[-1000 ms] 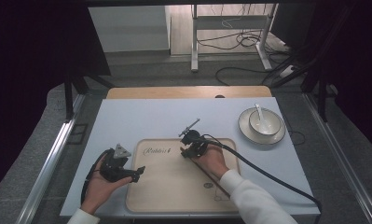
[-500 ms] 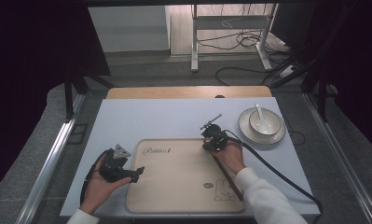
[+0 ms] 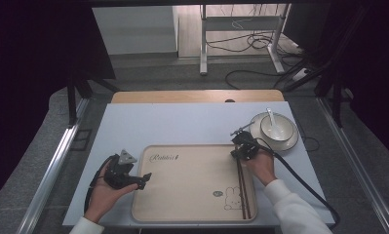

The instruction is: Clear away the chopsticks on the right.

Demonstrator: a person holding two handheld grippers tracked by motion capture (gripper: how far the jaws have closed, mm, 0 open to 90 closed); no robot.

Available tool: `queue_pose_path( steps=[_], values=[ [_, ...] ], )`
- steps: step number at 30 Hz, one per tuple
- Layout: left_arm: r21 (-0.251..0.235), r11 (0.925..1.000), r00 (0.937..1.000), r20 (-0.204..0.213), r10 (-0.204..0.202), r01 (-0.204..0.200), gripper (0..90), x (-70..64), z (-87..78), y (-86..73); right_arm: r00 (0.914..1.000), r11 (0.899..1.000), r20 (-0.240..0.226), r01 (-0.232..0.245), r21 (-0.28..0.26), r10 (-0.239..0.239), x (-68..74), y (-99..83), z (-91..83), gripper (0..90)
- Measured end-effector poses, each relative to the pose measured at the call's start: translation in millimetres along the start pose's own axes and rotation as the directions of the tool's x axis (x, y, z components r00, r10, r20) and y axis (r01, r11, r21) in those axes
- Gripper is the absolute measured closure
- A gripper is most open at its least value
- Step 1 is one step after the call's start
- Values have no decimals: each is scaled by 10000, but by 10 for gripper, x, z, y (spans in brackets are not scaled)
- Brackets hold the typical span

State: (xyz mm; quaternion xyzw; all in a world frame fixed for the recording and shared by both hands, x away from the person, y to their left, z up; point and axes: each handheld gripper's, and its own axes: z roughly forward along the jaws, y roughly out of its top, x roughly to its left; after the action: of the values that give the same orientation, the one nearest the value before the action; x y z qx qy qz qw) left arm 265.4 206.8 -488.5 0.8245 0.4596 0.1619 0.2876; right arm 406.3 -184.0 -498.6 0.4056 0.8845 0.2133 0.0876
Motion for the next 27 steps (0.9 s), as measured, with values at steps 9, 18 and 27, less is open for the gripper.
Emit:
queue_pose_path(
  steps=[9, 18, 27],
  values=[
    [-85, 9999, 9999, -44, -103, 102, 139, -1, -29, -39, 9937, 9896, -964, 439, -1369, -574, 144, -84, -267, 892],
    [-277, 9996, 10000, -47, 19, -21, 139, -53, -72, -61, 9768, 9477, -1785, 571, -3141, -1180, 239, -655, -992, 891],
    [-251, 9997, 9999, -139, 76, -79, 139, -73, -48, -56, 9816, 9284, -1749, 60, -3714, -763, 132, -1390, -1178, 591]
  ],
)
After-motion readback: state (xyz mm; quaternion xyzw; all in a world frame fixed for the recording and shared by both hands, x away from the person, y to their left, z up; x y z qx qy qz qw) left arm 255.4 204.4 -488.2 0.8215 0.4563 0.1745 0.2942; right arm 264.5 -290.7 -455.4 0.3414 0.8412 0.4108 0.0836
